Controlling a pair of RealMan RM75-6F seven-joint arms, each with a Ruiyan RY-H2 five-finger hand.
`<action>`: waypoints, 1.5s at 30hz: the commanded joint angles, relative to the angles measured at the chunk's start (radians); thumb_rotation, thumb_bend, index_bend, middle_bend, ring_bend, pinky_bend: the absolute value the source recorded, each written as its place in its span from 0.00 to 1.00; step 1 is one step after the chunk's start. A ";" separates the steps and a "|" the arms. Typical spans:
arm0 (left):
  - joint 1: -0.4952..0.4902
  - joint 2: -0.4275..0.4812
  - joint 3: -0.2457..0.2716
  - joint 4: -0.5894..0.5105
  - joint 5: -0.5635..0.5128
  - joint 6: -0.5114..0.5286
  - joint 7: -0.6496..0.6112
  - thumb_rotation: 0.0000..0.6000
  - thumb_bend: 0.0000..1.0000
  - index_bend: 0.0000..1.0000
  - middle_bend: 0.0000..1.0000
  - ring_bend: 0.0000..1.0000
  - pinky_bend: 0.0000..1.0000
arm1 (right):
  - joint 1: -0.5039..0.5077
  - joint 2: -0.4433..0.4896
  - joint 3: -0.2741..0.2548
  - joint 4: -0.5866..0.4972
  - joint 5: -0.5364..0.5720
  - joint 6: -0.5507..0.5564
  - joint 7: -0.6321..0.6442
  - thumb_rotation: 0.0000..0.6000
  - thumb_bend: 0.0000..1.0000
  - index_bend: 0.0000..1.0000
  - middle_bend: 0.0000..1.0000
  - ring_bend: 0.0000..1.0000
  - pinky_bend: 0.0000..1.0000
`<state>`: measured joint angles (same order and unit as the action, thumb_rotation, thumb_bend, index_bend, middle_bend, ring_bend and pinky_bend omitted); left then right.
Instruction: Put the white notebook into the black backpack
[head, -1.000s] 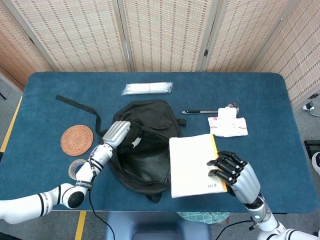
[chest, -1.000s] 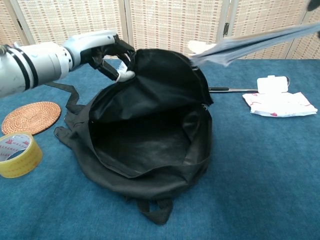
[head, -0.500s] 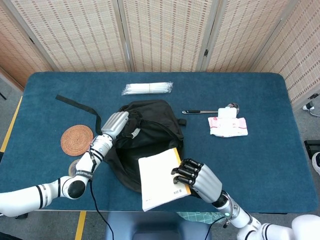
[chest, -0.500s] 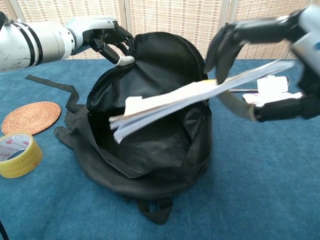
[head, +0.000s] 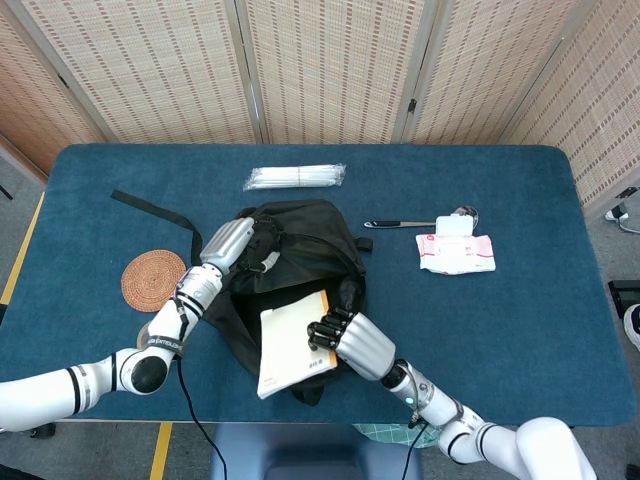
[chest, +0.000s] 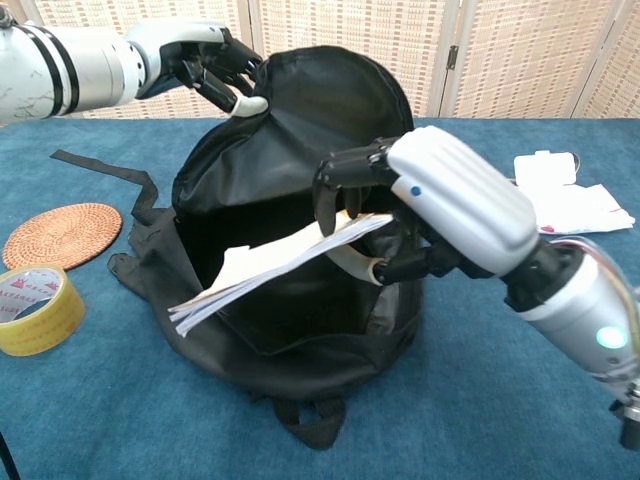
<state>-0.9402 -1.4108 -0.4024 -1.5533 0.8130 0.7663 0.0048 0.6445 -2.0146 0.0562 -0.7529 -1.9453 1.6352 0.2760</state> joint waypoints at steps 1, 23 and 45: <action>0.000 0.008 0.001 -0.008 -0.003 -0.003 -0.010 1.00 0.52 0.60 0.34 0.28 0.06 | 0.056 -0.108 0.023 0.175 0.044 -0.030 0.056 1.00 0.45 0.83 0.52 0.57 0.48; 0.020 0.075 0.013 -0.072 0.025 -0.013 -0.095 1.00 0.52 0.60 0.34 0.27 0.05 | 0.127 -0.243 -0.011 0.542 0.168 -0.175 0.030 1.00 0.45 0.84 0.52 0.62 0.48; 0.020 0.100 0.031 -0.097 0.028 -0.004 -0.117 1.00 0.52 0.59 0.33 0.26 0.05 | 0.173 -0.172 0.025 0.412 0.303 -0.361 -0.183 1.00 0.44 0.32 0.29 0.42 0.36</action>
<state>-0.9203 -1.3107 -0.3712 -1.6497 0.8410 0.7622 -0.1123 0.8219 -2.2047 0.0722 -0.3105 -1.6578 1.2830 0.1159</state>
